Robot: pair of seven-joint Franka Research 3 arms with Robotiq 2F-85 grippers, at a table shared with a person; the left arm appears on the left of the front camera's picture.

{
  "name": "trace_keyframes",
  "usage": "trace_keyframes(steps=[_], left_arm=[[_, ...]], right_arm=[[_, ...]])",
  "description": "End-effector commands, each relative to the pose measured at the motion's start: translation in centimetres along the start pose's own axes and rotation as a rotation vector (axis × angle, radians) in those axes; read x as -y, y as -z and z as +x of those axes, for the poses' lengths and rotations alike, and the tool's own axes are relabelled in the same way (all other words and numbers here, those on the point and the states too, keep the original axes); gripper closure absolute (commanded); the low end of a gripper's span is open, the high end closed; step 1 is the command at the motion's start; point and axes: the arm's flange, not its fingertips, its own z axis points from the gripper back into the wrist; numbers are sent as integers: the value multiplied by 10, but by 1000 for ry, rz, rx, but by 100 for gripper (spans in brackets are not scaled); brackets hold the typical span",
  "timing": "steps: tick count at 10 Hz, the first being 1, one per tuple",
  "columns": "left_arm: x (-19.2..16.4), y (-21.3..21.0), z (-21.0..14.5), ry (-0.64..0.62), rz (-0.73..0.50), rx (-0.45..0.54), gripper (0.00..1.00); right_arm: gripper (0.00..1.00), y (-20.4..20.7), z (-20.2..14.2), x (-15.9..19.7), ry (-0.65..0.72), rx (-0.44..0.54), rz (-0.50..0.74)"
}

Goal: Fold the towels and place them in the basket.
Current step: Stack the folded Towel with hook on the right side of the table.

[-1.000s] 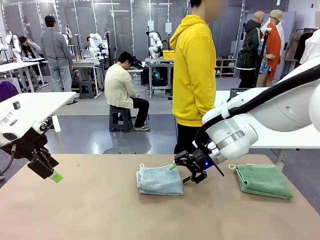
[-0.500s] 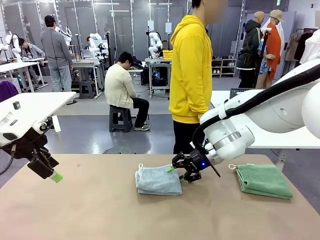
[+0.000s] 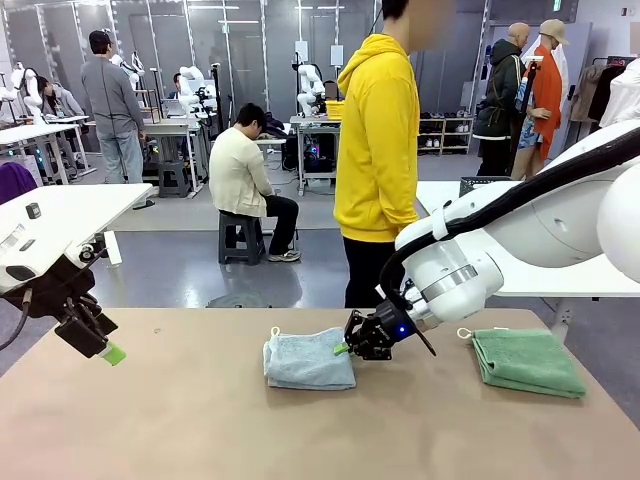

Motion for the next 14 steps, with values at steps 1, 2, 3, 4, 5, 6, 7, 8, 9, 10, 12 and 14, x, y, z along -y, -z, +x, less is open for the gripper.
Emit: trace_keyframes(steps=[1, 2, 3, 4, 5, 6, 7, 8, 9, 10, 12, 14], left_arm=[[1, 2, 2, -10, 2, -8, 0], [1, 2, 2, -10, 2, -8, 0], [1, 2, 2, -10, 2, -8, 0], [1, 2, 2, -10, 2, -8, 0], [1, 2, 2, -10, 2, -8, 0], [1, 2, 2, -10, 2, -8, 0], [1, 2, 2, -10, 2, -8, 0], [1, 2, 2, -10, 2, -8, 0], [1, 2, 2, -10, 2, -8, 0], [1, 2, 2, -10, 2, -8, 0], [1, 2, 2, -10, 2, -8, 0], [1, 2, 2, -10, 2, -8, 0]], right_arm=[[100, 7, 4, -1, 19, 10, 1], [100, 6, 4, -3, 16, 11, 0], [100, 5, 3, -5, 12, 16, -5], [100, 4, 1, -5, 10, 19, -8], [100, 3, 0, -6, 10, 22, -10], [100, 4, -1, -6, 9, 22, -12], [100, 5, -2, -6, 8, 24, -12], [100, 5, -3, -6, 7, 28, -9], [100, 5, -5, -6, 4, 32, -6], [100, 5, -7, -6, 3, 33, -3], [100, 3, -1, -3, -6, 8, -8], [100, 3, -1, -3, -6, 8, -8]])
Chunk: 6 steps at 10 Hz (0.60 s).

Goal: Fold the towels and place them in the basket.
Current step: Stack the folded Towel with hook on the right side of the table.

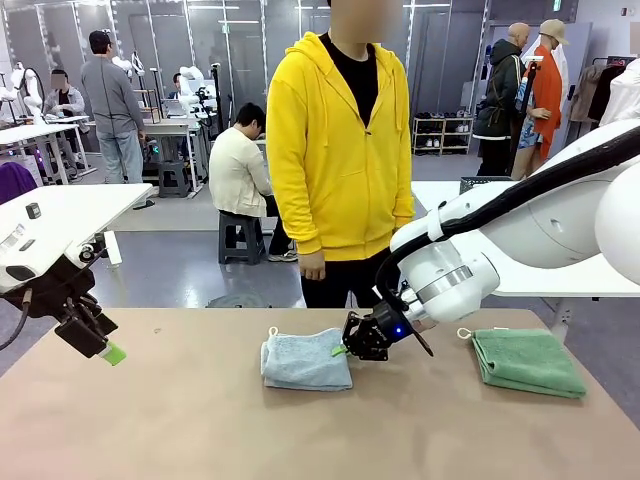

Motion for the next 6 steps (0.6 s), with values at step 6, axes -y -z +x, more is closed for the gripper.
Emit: trace_keyframes(steps=[6], left_arm=[[1, 2, 2, -10, 2, -8, 0]], right_arm=[[95, -89, -24, -57, -169, 66, -150]])
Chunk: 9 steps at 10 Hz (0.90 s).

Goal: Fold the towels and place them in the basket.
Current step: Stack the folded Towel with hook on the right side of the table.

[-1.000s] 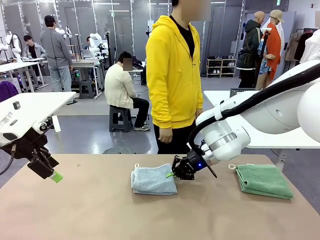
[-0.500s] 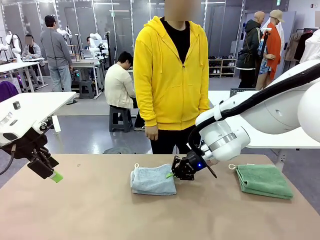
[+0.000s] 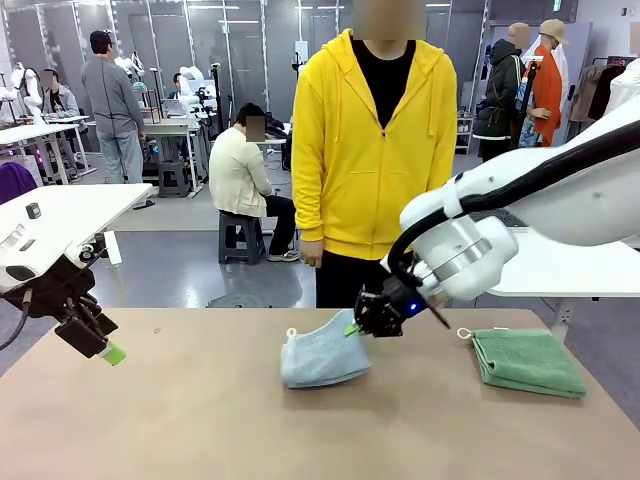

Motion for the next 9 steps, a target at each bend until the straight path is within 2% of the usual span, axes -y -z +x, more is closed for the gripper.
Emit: trace_keyframes(steps=[1, 3, 5, 7, 9], left_arm=[[1, 2, 2, -10, 3, -7, 0], [1, 2, 2, -10, 3, -7, 0], [1, 2, 2, -10, 3, -7, 0], [1, 2, 2, -10, 3, -7, 0], [1, 2, 2, -10, 3, -7, 0]], right_arm=[[95, -39, -11, -18, -57, 34, -138], [95, -80, -13, -28, -91, 109, -182], [95, -126, -14, -21, -127, 135, -235], [95, -166, -6, -8, -197, 131, -287], [95, -199, 4, 7, -256, 97, -273]])
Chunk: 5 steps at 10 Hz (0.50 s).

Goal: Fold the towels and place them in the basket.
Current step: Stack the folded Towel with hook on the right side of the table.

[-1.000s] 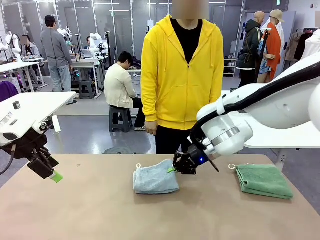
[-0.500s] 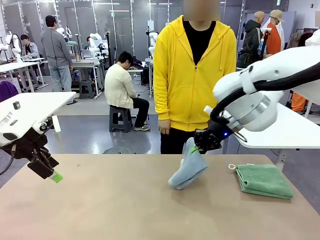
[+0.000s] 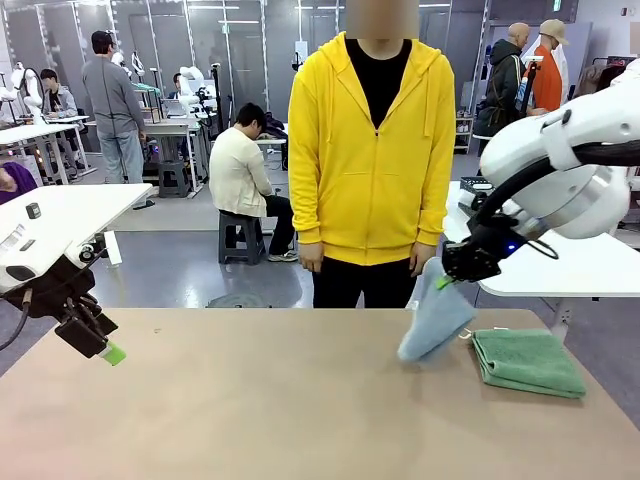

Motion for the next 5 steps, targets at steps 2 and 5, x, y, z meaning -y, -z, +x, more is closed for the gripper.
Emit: trace_keyframes(steps=[2, 5], left_arm=[[1, 1, 2, -10, 3, -7, 0], [1, 1, 2, -10, 3, -7, 0]], right_arm=[[95, -23, 8, 37, -23, -51, 8], [95, -40, 11, 86, -16, -50, 78]])
